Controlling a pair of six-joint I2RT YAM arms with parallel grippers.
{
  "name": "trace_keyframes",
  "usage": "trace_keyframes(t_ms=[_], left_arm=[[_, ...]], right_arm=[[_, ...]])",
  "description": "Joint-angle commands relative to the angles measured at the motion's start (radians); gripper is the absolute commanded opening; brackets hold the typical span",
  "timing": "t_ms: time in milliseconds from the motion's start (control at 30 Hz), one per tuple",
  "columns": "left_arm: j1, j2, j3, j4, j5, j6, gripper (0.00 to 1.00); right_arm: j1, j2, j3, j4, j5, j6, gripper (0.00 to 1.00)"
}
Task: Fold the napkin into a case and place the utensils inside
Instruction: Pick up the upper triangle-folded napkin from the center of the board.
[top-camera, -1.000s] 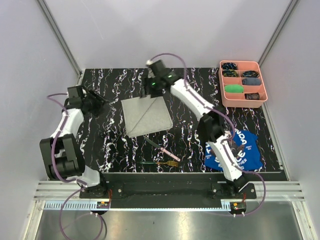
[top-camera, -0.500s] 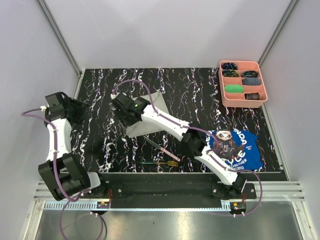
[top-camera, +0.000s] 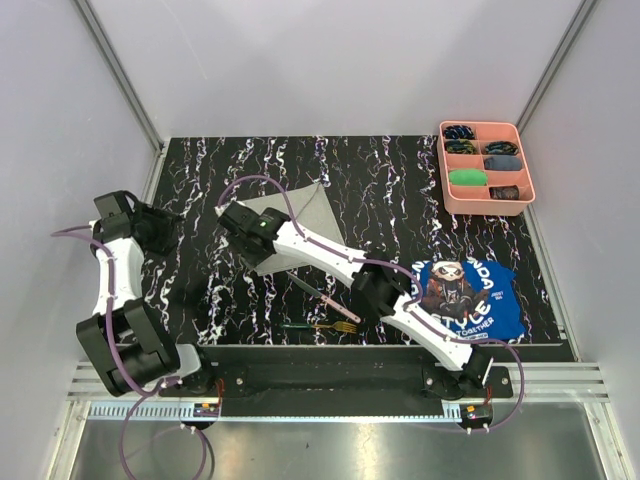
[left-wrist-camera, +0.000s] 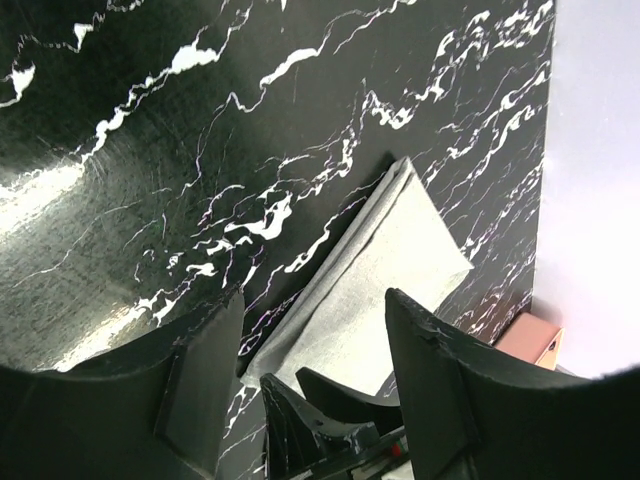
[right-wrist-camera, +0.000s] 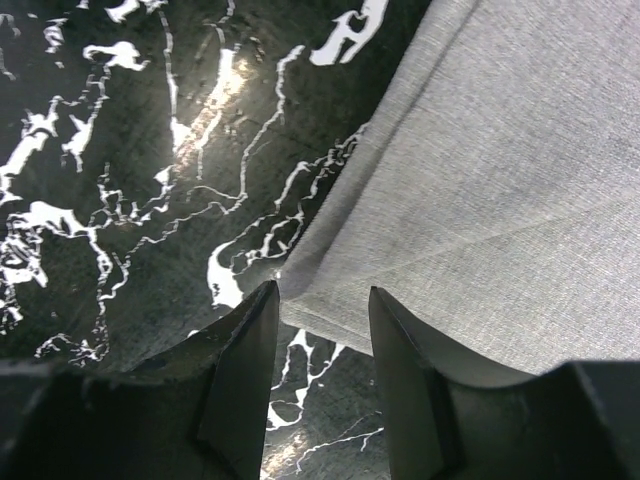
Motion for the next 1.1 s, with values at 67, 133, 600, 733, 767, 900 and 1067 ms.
trace_keyframes(t_ms=[67,133,600,733,767,900,1067], left_arm=[[0.008,0.024,-0.009,0.058,0.054,0.005,0.61],[0.008,0.025,-0.012,0.063,0.056,0.002,0.61],[0.009,0.06,-0.001,0.073,0.085,0.016,0.61],[0.009,0.068,-0.003,0.083,0.088,0.031,0.63],[0.008,0.068,-0.004,0.086,0.086,0.035,0.63],[0.009,0.076,-0.021,0.099,0.102,0.038,0.63],[0.008,0.091,-0.039,0.139,0.172,0.077,0.65]], right_arm=[[0.025,0.001,0.054,0.049,0.011,-0.038,0.5],[0.025,0.005,0.053,0.055,-0.001,-0.041,0.49],[0.016,0.048,-0.012,0.064,-0.012,-0.045,0.49],[0.013,0.024,-0.085,0.064,0.0,-0.058,0.46],[0.013,0.021,-0.11,0.066,0.006,-0.064,0.45],[0.013,0.019,-0.142,0.049,0.029,-0.096,0.38],[0.013,0.025,-0.165,0.049,0.086,-0.107,0.18]])
